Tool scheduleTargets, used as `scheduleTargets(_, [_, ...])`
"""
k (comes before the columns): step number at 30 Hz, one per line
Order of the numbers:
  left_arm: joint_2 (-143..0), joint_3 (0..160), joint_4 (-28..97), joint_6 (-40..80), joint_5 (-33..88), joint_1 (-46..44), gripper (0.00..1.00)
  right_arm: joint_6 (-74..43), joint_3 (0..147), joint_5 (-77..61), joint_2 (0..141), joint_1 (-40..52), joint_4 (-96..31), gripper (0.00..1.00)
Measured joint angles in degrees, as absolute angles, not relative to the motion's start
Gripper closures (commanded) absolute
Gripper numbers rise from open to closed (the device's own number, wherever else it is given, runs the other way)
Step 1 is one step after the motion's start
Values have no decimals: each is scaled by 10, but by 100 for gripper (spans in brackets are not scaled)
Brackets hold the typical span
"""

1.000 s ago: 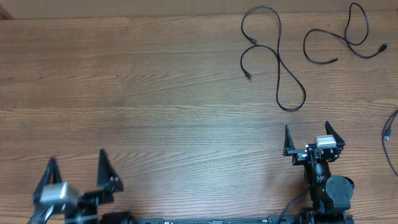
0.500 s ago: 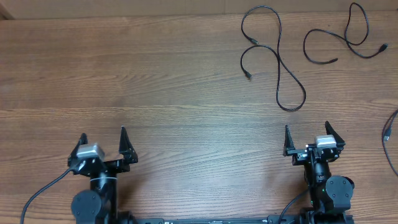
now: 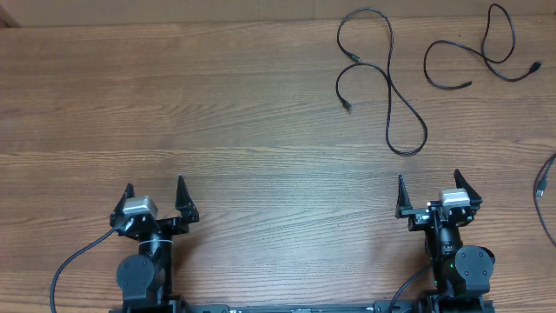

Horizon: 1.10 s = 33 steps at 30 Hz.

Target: Untangle cables

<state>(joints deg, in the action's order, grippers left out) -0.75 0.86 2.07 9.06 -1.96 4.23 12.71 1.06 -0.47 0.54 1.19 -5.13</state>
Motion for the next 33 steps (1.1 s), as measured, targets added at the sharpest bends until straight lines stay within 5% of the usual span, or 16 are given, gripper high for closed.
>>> scheduleTargets(33, [-8,5,44,-36,1,42,0,127,11,-4,5,12,-51,1])
